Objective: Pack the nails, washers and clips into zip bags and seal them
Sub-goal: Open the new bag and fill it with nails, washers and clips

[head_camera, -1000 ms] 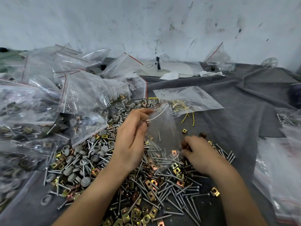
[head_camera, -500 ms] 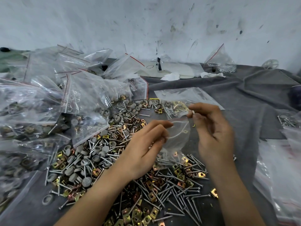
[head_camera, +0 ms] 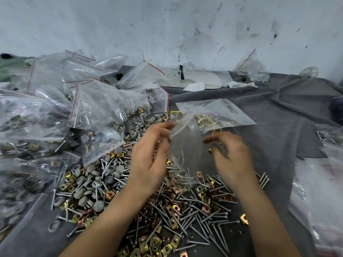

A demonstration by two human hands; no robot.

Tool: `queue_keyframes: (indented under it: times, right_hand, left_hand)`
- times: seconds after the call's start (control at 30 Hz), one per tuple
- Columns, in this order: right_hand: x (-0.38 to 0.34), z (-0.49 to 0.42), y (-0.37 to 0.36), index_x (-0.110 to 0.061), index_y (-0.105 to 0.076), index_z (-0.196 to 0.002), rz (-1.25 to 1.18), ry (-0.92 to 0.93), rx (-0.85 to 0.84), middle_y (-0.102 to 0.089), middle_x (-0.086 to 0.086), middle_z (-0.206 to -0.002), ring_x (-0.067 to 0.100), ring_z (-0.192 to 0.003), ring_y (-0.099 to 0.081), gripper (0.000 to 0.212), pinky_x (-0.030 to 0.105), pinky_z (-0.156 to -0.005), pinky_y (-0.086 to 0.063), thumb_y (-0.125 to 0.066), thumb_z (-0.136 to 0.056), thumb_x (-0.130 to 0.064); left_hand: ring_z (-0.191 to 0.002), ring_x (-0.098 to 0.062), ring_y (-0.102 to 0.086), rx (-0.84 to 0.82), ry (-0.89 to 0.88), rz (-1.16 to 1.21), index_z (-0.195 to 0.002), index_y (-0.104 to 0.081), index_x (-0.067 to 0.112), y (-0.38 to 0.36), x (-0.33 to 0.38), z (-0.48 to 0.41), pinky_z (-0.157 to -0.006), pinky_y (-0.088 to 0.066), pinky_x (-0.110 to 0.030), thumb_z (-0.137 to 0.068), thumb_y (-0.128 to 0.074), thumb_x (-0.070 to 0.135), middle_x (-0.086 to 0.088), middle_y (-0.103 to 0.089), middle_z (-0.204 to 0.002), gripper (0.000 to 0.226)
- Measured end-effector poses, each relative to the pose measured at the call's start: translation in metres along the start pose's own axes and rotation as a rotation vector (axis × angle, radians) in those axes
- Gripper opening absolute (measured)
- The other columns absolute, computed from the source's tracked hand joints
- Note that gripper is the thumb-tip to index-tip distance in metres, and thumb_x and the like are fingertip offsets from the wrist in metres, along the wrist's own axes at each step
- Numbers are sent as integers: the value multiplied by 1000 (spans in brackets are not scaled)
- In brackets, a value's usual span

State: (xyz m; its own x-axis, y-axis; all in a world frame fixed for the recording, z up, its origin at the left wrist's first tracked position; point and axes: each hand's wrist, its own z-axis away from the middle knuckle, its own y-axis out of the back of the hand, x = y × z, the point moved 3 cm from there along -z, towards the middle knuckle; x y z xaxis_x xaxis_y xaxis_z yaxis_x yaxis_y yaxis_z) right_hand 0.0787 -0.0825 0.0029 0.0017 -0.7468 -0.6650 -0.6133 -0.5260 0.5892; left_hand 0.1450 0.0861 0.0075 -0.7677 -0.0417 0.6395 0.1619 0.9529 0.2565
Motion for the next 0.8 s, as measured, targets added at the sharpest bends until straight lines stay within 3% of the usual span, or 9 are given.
queue_keyframes:
  times: [0.1,0.2,0.33,0.47,0.6,0.7,0.8]
  right_hand:
    - [8,4,-27,-21,-63,-116,199,-4,-313,-58,-5,-125,17,-130,-36,33,28,-111,-24,-48,-92,-5]
    - [10,10,-46,-27,-50,-135,303,20,-550,-40,-9,-147,17,-143,-16,46,39,-117,-18,-41,-93,-9]
    - [8,11,-47,-35,-47,-137,397,-31,-588,-35,-16,-149,14,-143,-14,49,41,-117,-15,-39,-94,-13]
    - [9,9,-40,-20,-54,-133,449,-133,-501,-44,-7,-144,18,-137,-26,44,39,-115,-20,-39,-93,-9]
    - [10,9,-32,-3,-50,-134,339,-166,-361,-39,3,-143,17,-130,-36,41,29,-112,-27,-41,-94,-5]
    - [-9,8,-15,-1,-57,-127,113,-67,-2,-49,1,-132,3,-113,-45,37,0,-97,-28,-49,-91,3]
    - [-28,13,3,1,-70,-105,0,199,364,-64,6,-107,6,-99,-57,24,9,-91,-42,-56,-87,8]
  left_hand:
    - [-95,5,-55,178,44,36,-91,-49,24,10,1,-2,-76,-45,-13,-91,-38,8,6,-59,-108,19]
    - [-95,3,-55,244,28,-3,-92,-48,18,16,4,-2,-77,-42,-11,-89,-36,5,-3,-60,-106,18]
    - [-92,-9,-56,248,25,-43,-93,-51,11,16,3,-2,-76,-41,-14,-89,-37,1,-10,-62,-104,17]
    - [-91,-9,-57,243,49,-27,-93,-52,10,15,1,-2,-75,-43,-15,-89,-36,11,-9,-63,-104,16]
    - [-90,0,-55,229,77,-21,-93,-52,11,14,-2,-4,-73,-43,-9,-90,-39,0,-10,-63,-105,18]
    - [-86,-2,-54,159,18,-46,-91,-53,12,11,1,-5,-73,-42,-10,-89,-40,2,-2,-61,-102,17]
    - [-90,-9,-55,-33,-123,-94,-86,-57,7,4,7,-5,-78,-42,-9,-86,-38,7,-7,-61,-100,19]
